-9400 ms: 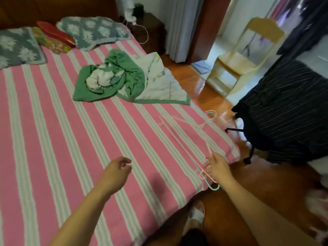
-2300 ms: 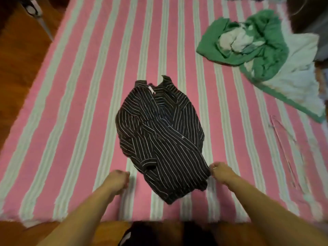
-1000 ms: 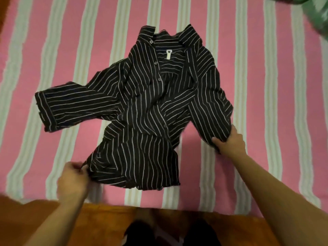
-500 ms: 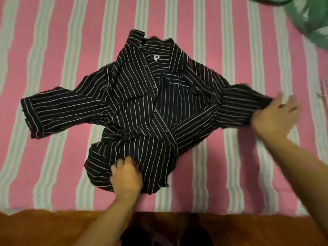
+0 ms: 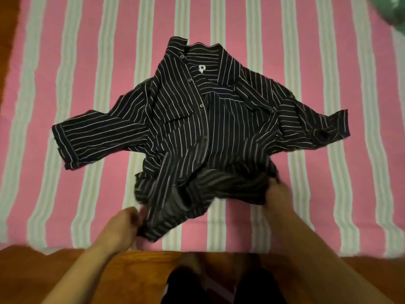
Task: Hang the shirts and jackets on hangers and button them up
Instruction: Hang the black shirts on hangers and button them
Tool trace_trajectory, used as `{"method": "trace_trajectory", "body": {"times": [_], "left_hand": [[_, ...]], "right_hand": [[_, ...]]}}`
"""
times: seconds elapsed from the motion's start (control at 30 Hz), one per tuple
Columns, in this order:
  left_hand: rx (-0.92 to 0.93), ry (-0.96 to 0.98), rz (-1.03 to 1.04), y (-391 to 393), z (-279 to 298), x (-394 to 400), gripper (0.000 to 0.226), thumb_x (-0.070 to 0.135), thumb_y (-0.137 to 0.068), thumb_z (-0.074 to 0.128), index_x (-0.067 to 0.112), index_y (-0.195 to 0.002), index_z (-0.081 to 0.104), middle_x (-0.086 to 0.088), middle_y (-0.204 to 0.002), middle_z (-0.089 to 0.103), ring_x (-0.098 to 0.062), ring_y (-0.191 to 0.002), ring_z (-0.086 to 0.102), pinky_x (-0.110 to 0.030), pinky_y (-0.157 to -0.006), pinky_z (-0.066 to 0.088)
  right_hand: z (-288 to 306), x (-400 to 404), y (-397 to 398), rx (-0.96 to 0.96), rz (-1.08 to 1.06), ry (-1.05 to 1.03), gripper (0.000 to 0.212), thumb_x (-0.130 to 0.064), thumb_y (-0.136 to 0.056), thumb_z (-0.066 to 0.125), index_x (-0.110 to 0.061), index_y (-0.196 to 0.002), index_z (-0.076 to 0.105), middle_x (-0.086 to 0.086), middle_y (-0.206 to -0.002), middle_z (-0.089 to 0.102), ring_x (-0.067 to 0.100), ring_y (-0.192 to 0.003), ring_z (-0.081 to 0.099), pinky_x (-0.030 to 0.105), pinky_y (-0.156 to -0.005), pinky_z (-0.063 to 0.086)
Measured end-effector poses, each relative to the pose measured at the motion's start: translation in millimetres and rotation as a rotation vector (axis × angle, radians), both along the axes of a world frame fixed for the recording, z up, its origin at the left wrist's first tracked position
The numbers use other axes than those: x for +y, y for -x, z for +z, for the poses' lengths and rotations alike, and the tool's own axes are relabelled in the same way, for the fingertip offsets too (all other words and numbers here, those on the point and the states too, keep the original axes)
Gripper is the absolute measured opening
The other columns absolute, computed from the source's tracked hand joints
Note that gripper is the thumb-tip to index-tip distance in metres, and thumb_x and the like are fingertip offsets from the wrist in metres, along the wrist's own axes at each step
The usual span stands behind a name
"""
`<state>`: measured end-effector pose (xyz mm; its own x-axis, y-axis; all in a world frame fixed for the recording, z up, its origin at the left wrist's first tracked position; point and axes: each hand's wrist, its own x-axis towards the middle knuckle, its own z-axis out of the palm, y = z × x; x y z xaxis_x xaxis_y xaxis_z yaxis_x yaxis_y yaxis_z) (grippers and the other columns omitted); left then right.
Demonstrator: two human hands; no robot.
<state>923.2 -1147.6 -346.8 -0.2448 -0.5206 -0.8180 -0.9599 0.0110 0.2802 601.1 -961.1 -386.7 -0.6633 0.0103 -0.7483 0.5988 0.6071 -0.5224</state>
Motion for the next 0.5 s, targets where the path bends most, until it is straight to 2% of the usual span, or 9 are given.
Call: {"method": "trace_trajectory", "body": {"times": [0.07, 0.1, 0.13, 0.17, 0.23, 0.27, 0.33, 0.4, 0.5], "left_hand": [[-0.247, 0.026, -0.256, -8, -5, -5, 0.035, 0.033, -0.107, 0.044, 0.019, -0.078, 0.057, -0.003, -0.080, 0.065, -0.024, -0.077, 0.064, -0.035, -0.073, 0.051], [-0.322, 0.020, -0.351, -9, -7, -5, 0.031, 0.031, -0.106, 0.041, 0.020, -0.082, 0.058, -0.002, -0.084, 0.065, -0.022, -0.079, 0.065, -0.035, -0.075, 0.053], [-0.370, 0.024, -0.432, -6, -7, -5, 0.023, 0.028, -0.103, 0.043, 0.022, -0.088, 0.059, 0.001, -0.087, 0.065, -0.020, -0.081, 0.065, -0.034, -0.077, 0.055], [-0.394, 0.044, -0.497, 2, -4, -4, 0.015, 0.026, -0.099, 0.045, 0.023, -0.094, 0.059, 0.003, -0.089, 0.063, -0.020, -0.085, 0.066, -0.034, -0.077, 0.056], [-0.363, 0.150, -0.544, 28, 0, -1, 0.015, 0.027, -0.095, 0.047, 0.021, -0.108, 0.054, 0.000, -0.096, 0.056, -0.025, -0.098, 0.062, -0.035, -0.075, 0.050], [-0.288, 0.215, -0.521, 45, 1, 2, 0.016, 0.028, -0.096, 0.048, 0.020, -0.110, 0.051, -0.004, -0.101, 0.054, -0.029, -0.103, 0.059, -0.037, -0.074, 0.047], [-0.063, 0.278, -0.452, 88, 6, 15, 0.016, 0.028, -0.097, 0.051, 0.016, -0.107, 0.053, -0.009, -0.104, 0.054, -0.034, -0.102, 0.058, -0.040, -0.075, 0.046], [0.115, 0.246, -0.476, 135, 11, 33, 0.014, 0.029, -0.099, 0.055, 0.015, -0.103, 0.058, -0.008, -0.103, 0.057, -0.032, -0.099, 0.060, -0.039, -0.078, 0.046], [0.189, 0.103, -0.639, 208, 11, 63, 0.014, 0.033, -0.100, 0.055, 0.022, -0.106, 0.060, -0.003, -0.108, 0.059, -0.026, -0.105, 0.061, -0.036, -0.088, 0.048]], "right_hand": [[16, 48, 25, 0.243, 0.278, -0.331, 0.020, -0.013, -0.102, 0.048, 0.001, -0.114, 0.055, 0.016, -0.091, 0.058, 0.040, -0.090, 0.064, 0.041, -0.071, 0.043], [26, 70, 33, 0.338, 0.455, -0.442, 0.020, -0.015, -0.102, 0.050, 0.000, -0.115, 0.051, 0.015, -0.087, 0.056, 0.039, -0.084, 0.060, 0.039, -0.068, 0.039], [36, 83, 39, 0.334, 0.634, -0.513, 0.023, -0.018, -0.102, 0.053, -0.002, -0.118, 0.049, 0.016, -0.086, 0.057, 0.037, -0.080, 0.058, 0.039, -0.065, 0.038], [39, 93, 44, 0.248, 0.787, -0.570, 0.032, -0.022, -0.101, 0.056, -0.004, -0.125, 0.047, 0.019, -0.093, 0.062, 0.037, -0.083, 0.060, 0.039, -0.067, 0.040], [36, 106, 50, 0.025, 1.002, -0.616, 0.053, -0.029, -0.099, 0.061, -0.008, -0.142, 0.041, 0.023, -0.122, 0.063, 0.038, -0.106, 0.063, 0.038, -0.081, 0.046], [35, 106, 56, -0.004, 1.040, -0.591, 0.057, -0.029, -0.098, 0.062, -0.009, -0.146, 0.040, 0.021, -0.131, 0.061, 0.036, -0.115, 0.061, 0.037, -0.087, 0.047], [33, 101, 72, 0.123, 1.002, -0.519, 0.048, -0.024, -0.098, 0.060, -0.008, -0.142, 0.049, 0.018, -0.132, 0.061, 0.033, -0.116, 0.061, 0.036, -0.091, 0.047], [33, 96, 93, 0.258, 0.912, -0.485, 0.035, -0.018, -0.098, 0.056, -0.004, -0.130, 0.059, 0.018, -0.126, 0.064, 0.035, -0.111, 0.061, 0.036, -0.089, 0.047], [38, 104, 134, 0.286, 0.796, -0.480, 0.030, -0.016, -0.096, 0.053, -0.004, -0.122, 0.063, 0.017, -0.124, 0.063, 0.035, -0.107, 0.060, 0.035, -0.085, 0.046]]}}
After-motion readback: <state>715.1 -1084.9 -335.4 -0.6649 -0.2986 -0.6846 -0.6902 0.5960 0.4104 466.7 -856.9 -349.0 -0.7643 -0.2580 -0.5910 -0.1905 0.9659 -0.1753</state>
